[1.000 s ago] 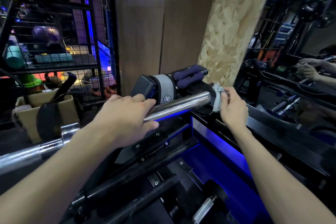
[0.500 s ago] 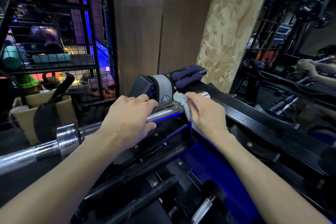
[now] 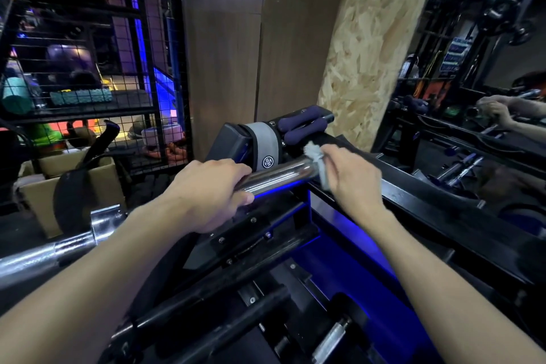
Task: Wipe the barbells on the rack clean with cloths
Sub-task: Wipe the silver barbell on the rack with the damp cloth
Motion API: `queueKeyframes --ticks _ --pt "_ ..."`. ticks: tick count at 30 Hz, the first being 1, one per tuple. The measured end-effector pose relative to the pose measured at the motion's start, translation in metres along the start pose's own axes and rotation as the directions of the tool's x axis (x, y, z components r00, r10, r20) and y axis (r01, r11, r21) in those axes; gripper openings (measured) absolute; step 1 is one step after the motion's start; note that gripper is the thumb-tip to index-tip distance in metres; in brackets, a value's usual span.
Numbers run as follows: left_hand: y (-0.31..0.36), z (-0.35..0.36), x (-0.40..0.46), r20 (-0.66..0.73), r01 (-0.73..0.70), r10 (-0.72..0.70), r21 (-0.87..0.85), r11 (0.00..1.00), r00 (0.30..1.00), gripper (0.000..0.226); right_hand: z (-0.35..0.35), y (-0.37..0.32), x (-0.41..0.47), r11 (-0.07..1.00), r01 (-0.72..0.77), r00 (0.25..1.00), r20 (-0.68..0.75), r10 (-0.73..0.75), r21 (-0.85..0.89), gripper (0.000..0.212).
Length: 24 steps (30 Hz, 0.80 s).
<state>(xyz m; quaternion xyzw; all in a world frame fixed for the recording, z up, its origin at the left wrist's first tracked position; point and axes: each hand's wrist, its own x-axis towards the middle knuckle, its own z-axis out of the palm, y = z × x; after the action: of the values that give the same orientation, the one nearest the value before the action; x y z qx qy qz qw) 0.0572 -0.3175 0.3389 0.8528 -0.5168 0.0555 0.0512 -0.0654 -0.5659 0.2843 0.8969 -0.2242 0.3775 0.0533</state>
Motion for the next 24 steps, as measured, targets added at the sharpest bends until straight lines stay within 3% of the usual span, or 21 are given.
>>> queueKeyframes --ticks 3,8,10,14,16,19,21,24 --pt "-0.002 0.001 0.002 0.005 0.006 -0.006 -0.022 1.000 1.000 0.032 0.000 0.027 0.013 0.975 -0.221 0.975 0.038 0.220 0.003 0.038" --pt "-0.004 0.005 0.007 0.029 0.013 -0.011 -0.064 0.998 1.000 0.037 -0.001 -0.020 -0.013 0.995 0.046 0.999 -0.022 -0.044 0.087 0.036" --pt "-0.008 0.006 0.007 0.038 0.022 -0.018 -0.097 0.995 0.999 0.036 -0.002 -0.012 -0.008 0.998 0.057 0.998 -0.015 -0.056 0.028 0.042" --pt "-0.012 0.006 0.008 0.057 0.012 -0.004 -0.143 0.990 0.998 0.028 0.004 0.031 0.015 0.959 -0.284 0.958 0.036 0.283 0.013 0.026" --pt "-0.010 0.005 0.007 0.068 -0.004 0.012 -0.114 0.993 0.998 0.029 0.005 0.022 0.008 0.967 -0.244 0.969 -0.003 0.245 0.071 0.024" --pt "-0.007 0.004 0.007 0.070 -0.014 0.017 -0.040 0.999 0.997 0.032 0.001 -0.013 -0.014 0.979 -0.053 0.998 -0.013 0.056 0.195 0.027" --pt "-0.005 0.003 0.005 0.050 -0.025 0.024 0.030 0.999 0.998 0.028 0.001 -0.018 -0.017 0.984 0.013 1.000 -0.029 -0.008 0.175 0.026" --pt "-0.001 0.003 0.001 0.023 0.011 -0.013 0.067 0.998 1.000 0.037 0.005 0.010 0.002 0.988 -0.137 0.991 -0.001 0.137 0.068 0.024"
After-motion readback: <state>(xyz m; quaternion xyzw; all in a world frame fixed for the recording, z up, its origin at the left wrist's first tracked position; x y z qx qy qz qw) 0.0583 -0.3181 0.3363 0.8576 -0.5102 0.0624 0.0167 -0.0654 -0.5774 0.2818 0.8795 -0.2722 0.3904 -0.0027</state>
